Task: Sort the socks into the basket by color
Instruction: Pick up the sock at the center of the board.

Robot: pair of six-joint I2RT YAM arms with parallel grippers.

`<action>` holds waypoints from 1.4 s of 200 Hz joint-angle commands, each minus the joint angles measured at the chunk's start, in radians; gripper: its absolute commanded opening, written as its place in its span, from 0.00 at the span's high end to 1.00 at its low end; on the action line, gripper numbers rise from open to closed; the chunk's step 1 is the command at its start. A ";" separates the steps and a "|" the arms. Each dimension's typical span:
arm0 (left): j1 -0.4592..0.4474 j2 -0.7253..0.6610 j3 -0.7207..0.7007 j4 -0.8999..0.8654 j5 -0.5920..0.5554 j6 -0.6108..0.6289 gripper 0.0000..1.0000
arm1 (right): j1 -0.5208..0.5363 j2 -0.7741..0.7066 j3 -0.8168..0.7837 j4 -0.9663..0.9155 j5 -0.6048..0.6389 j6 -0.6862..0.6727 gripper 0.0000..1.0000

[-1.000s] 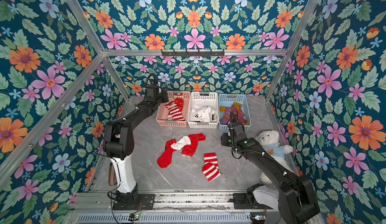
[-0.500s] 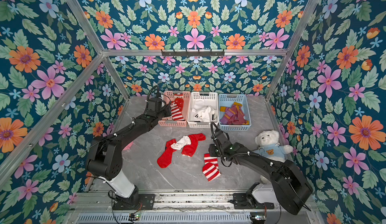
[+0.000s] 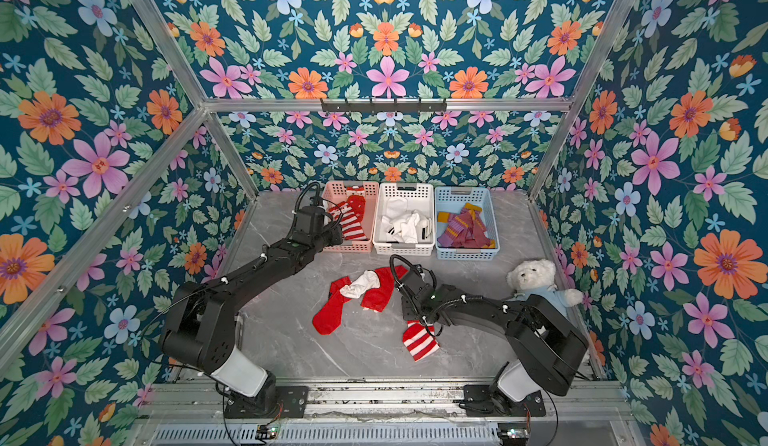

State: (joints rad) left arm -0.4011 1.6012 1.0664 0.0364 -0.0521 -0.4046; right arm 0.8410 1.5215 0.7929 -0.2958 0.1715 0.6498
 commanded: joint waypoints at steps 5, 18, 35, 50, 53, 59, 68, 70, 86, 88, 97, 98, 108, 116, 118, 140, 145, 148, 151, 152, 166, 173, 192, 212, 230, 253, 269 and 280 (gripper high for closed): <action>-0.001 -0.010 -0.003 -0.012 -0.015 -0.007 0.65 | 0.009 0.018 0.017 -0.047 0.065 0.027 0.59; -0.002 -0.011 -0.005 -0.012 -0.015 -0.008 0.65 | 0.011 0.028 0.022 -0.052 0.070 0.027 0.62; -0.001 -0.007 -0.005 -0.012 -0.011 -0.009 0.65 | 0.012 0.039 0.027 -0.062 0.075 0.028 0.70; -0.001 -0.008 -0.008 -0.011 -0.010 -0.010 0.65 | 0.013 0.042 0.026 -0.061 0.076 0.031 0.78; -0.001 -0.008 -0.009 -0.010 -0.010 -0.010 0.65 | 0.013 0.043 0.025 -0.061 0.076 0.031 0.78; -0.001 -0.008 -0.010 -0.010 -0.009 -0.010 0.65 | 0.013 0.044 0.025 -0.061 0.075 0.031 0.80; -0.001 -0.008 -0.010 -0.010 -0.008 -0.010 0.65 | 0.013 0.046 0.025 -0.060 0.074 0.031 0.81; -0.001 -0.008 -0.010 -0.012 -0.008 -0.010 0.65 | 0.013 0.047 0.025 -0.060 0.073 0.031 0.82; -0.002 -0.008 -0.010 -0.012 -0.008 -0.010 0.65 | 0.013 0.049 0.025 -0.061 0.072 0.032 0.83; -0.001 -0.008 -0.011 -0.012 -0.008 -0.010 0.65 | 0.013 0.049 0.026 -0.061 0.072 0.032 0.83; -0.002 -0.010 -0.011 -0.012 -0.008 -0.010 0.65 | 0.013 0.045 0.025 -0.063 0.073 0.032 0.83; -0.001 -0.010 -0.011 -0.012 -0.008 -0.010 0.65 | 0.012 0.044 0.024 -0.063 0.074 0.032 0.83; -0.001 -0.011 -0.012 -0.012 -0.010 -0.010 0.65 | 0.013 0.039 0.021 -0.062 0.075 0.033 0.84; -0.001 -0.010 -0.013 -0.011 -0.011 -0.010 0.65 | 0.014 0.034 0.020 -0.062 0.077 0.033 0.85; -0.002 -0.010 -0.013 -0.011 -0.012 -0.010 0.65 | 0.013 0.033 0.019 -0.062 0.078 0.033 0.86; -0.001 -0.009 -0.012 -0.012 -0.006 -0.012 0.65 | 0.013 0.028 0.025 -0.066 0.080 0.027 0.92; -0.001 -0.009 -0.013 -0.012 -0.006 -0.013 0.65 | 0.013 0.025 0.027 -0.070 0.079 0.025 0.92; -0.001 -0.011 -0.013 -0.012 -0.006 -0.013 0.65 | 0.013 0.023 0.029 -0.074 0.080 0.025 0.92; -0.001 -0.012 -0.013 -0.012 -0.005 -0.013 0.65 | 0.013 0.020 0.030 -0.077 0.080 0.025 0.93; -0.001 -0.012 -0.013 -0.012 -0.005 -0.013 0.65 | 0.013 0.019 0.031 -0.079 0.080 0.025 0.93; -0.001 -0.017 -0.013 -0.013 -0.008 -0.012 0.65 | 0.015 -0.001 0.029 -0.092 0.087 0.027 0.87; -0.001 -0.018 -0.013 -0.015 -0.010 -0.010 0.64 | 0.016 -0.013 0.024 -0.096 0.092 0.027 0.80; -0.001 -0.019 -0.011 -0.018 -0.010 -0.010 0.64 | 0.018 -0.042 0.006 -0.098 0.098 0.031 0.69; -0.002 -0.020 -0.012 -0.018 -0.009 -0.010 0.64 | 0.018 -0.049 -0.005 -0.101 0.098 0.034 0.62; -0.002 -0.018 -0.013 -0.016 -0.009 -0.010 0.64 | 0.018 -0.041 -0.010 -0.088 0.092 0.039 0.61; -0.002 -0.016 -0.011 -0.018 -0.006 -0.009 0.64 | 0.018 -0.015 -0.014 -0.067 0.079 0.044 0.61; -0.002 -0.016 -0.010 -0.018 -0.007 -0.007 0.64 | 0.018 0.008 -0.012 -0.050 0.068 0.046 0.61; -0.002 -0.016 -0.008 -0.022 -0.008 -0.005 0.64 | 0.018 0.023 -0.011 -0.036 0.060 0.048 0.61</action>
State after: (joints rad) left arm -0.4038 1.5871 1.0534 0.0208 -0.0532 -0.4114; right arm 0.8581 1.5215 0.7799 -0.3634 0.2398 0.6704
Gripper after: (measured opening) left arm 0.361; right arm 0.393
